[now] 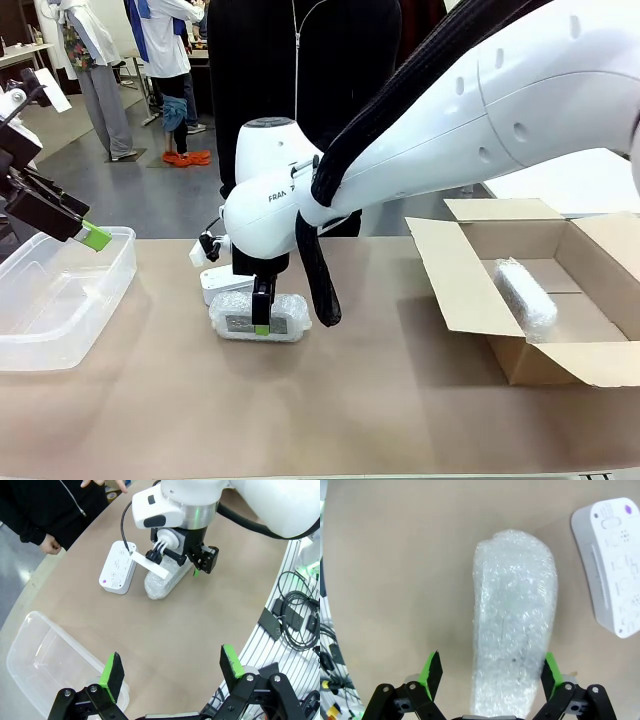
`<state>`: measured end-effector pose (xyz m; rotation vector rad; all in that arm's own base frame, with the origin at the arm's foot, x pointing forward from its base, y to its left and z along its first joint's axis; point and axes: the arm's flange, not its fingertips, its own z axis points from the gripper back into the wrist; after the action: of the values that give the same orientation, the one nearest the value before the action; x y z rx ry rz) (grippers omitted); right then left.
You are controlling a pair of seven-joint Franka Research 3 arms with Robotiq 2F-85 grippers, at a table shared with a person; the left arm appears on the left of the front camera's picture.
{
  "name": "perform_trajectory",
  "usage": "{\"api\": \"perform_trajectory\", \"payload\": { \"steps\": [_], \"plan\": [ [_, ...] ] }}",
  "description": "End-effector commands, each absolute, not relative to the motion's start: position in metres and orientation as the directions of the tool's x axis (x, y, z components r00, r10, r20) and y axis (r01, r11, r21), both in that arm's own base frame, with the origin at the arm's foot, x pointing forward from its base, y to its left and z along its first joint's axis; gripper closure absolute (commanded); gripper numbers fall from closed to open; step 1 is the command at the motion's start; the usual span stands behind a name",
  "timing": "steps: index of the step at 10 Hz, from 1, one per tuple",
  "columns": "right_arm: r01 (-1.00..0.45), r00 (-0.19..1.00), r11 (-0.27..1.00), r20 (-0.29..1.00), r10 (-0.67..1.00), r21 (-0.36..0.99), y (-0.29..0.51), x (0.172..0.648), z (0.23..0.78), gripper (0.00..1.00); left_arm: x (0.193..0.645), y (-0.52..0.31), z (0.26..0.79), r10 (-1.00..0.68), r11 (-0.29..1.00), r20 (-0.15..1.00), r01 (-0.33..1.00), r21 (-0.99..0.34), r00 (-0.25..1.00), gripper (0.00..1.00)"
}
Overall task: Separate and place wrapped and unwrapped clocks.
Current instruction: Pick up the Digital clock indicated by the person.
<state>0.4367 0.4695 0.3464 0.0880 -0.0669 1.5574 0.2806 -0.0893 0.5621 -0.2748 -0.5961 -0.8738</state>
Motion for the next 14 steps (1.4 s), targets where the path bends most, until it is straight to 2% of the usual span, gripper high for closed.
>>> {"api": "perform_trajectory", "payload": {
  "steps": [1,3,4,5,6,7,8,9,10,11,12,13,14],
  "plan": [
    [-1.0,0.031,0.031,0.08,0.996,0.004,0.4813,0.4411,0.3443,0.0,0.2807,-0.089,0.5614,-0.631,0.616,0.598,0.788,-0.001,0.494,0.0],
    [-0.999,0.036,0.036,0.073,0.997,0.0,0.4799,0.4418,0.3395,0.0,0.2807,-0.089,0.5614,-0.631,0.616,0.598,0.788,-0.001,0.494,0.0],
    [-0.999,0.039,0.04,0.071,0.997,-0.007,0.4789,0.4399,0.3397,0.17,0.2807,-0.089,0.5614,-0.631,0.616,0.598,0.788,-0.001,0.494,0.0],
    [-0.999,0.035,0.036,0.076,0.996,-0.006,0.4782,0.4397,0.3406,0.18,0.2807,-0.089,0.5614,-0.631,0.616,0.598,0.788,-0.001,0.494,0.0],
    [-0.999,0.037,0.037,0.075,0.996,-0.007,0.4781,0.4405,0.3404,0.35,0.2807,-0.089,0.5614,-0.631,0.616,0.598,0.788,-0.001,0.494,0.0],
    [-0.999,0.039,0.04,0.075,0.996,-0.007,0.478,0.4412,0.3405,0.36,0.2807,-0.089,0.5614,-0.631,0.616,0.598,0.788,-0.001,0.494,0.0],
    [-0.999,0.036,0.036,0.076,0.996,-0.005,0.4781,0.4413,0.3402,0.54,0.2807,-0.089,0.5614,-0.631,0.616,0.598,0.788,-0.001,0.494,0.0],
    [-0.999,0.032,0.033,0.075,0.997,0.0,0.4783,0.4409,0.3407,0.55,0.2807,-0.089,0.5614,-0.631,0.616,0.598,0.788,-0.001,0.494,0.0],
    [-1.0,0.028,0.027,0.067,0.997,0.01,0.4783,0.4398,0.3402,0.73,0.2807,-0.089,0.5614,-0.631,0.616,0.598,0.788,-0.001,0.494,0.0],
    [-1.0,0.026,0.025,0.069,0.997,0.017,0.4782,0.4396,0.3404,0.74,0.2807,-0.089,0.5614,-0.631,0.616,0.598,0.788,-0.001,0.494,0.0],
    [-0.999,0.024,0.022,0.071,0.997,0.024,0.4783,0.4397,0.3405,0.92,0.2807,-0.089,0.5614,-0.631,0.616,0.598,0.788,-0.001,0.494,0.0],
    [-0.999,0.025,0.022,0.073,0.997,0.032,0.4772,0.4402,0.3409,0.93,0.2807,-0.089,0.5614,-0.631,0.616,0.598,0.788,-0.001,0.494,0.0],
    [-0.999,0.013,0.009,0.094,0.995,0.044,0.4724,0.4408,0.3481,1.0,0.2807,-0.089,0.5614,-0.631,0.616,0.598,0.788,-0.001,0.494,0.0]
  ]
}}
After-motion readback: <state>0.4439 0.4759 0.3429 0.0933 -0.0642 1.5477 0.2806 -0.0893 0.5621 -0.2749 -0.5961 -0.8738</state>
